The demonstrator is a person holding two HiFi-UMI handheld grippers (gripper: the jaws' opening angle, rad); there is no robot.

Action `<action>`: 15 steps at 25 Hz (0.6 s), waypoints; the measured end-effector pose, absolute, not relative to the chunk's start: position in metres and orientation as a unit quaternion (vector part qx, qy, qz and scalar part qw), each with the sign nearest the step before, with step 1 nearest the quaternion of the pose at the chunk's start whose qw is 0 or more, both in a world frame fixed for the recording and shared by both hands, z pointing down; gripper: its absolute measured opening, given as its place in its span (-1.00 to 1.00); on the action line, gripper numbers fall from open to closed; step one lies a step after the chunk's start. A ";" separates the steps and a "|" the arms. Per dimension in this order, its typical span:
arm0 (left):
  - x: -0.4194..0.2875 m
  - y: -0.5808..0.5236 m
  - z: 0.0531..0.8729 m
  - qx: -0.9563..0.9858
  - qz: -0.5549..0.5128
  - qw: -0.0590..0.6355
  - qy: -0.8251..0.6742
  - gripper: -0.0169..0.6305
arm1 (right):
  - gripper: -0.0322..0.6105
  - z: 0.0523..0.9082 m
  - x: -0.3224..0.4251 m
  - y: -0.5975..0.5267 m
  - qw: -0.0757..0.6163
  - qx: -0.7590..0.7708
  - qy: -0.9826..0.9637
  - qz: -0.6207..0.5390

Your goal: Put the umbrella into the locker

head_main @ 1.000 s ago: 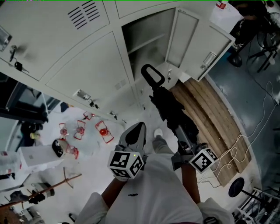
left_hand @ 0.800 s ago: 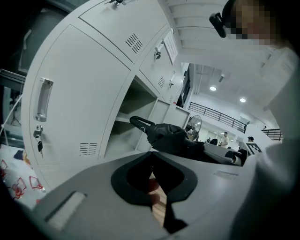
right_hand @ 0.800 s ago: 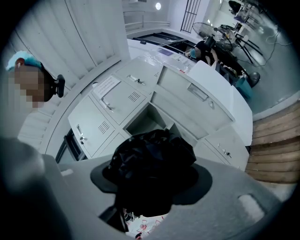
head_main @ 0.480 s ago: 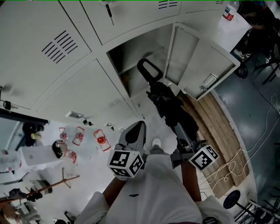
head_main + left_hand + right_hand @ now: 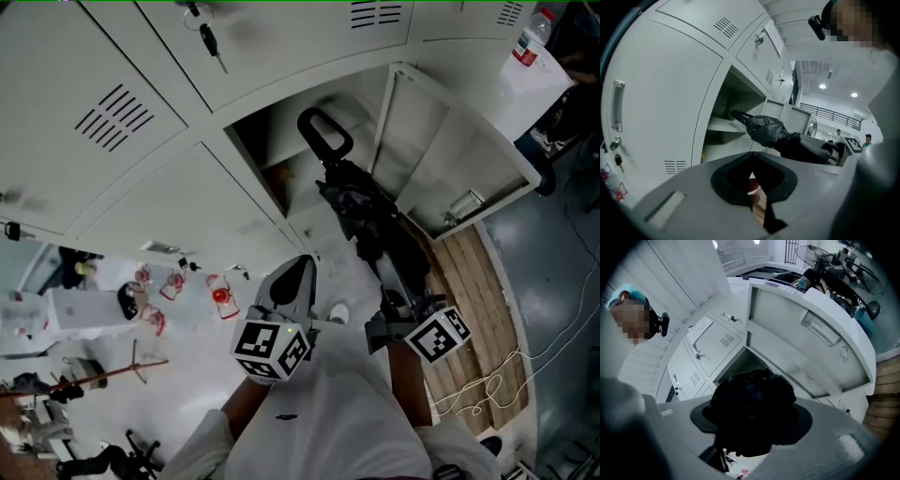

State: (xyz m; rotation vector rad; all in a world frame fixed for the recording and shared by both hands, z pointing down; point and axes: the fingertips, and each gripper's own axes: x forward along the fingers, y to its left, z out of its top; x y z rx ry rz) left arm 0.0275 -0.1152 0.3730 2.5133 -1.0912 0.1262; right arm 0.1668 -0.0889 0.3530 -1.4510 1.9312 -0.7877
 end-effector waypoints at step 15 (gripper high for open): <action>-0.005 -0.147 0.365 0.874 0.030 0.195 -0.443 -0.90 | -0.08 0.340 0.138 -0.159 0.259 -0.529 0.758 -0.281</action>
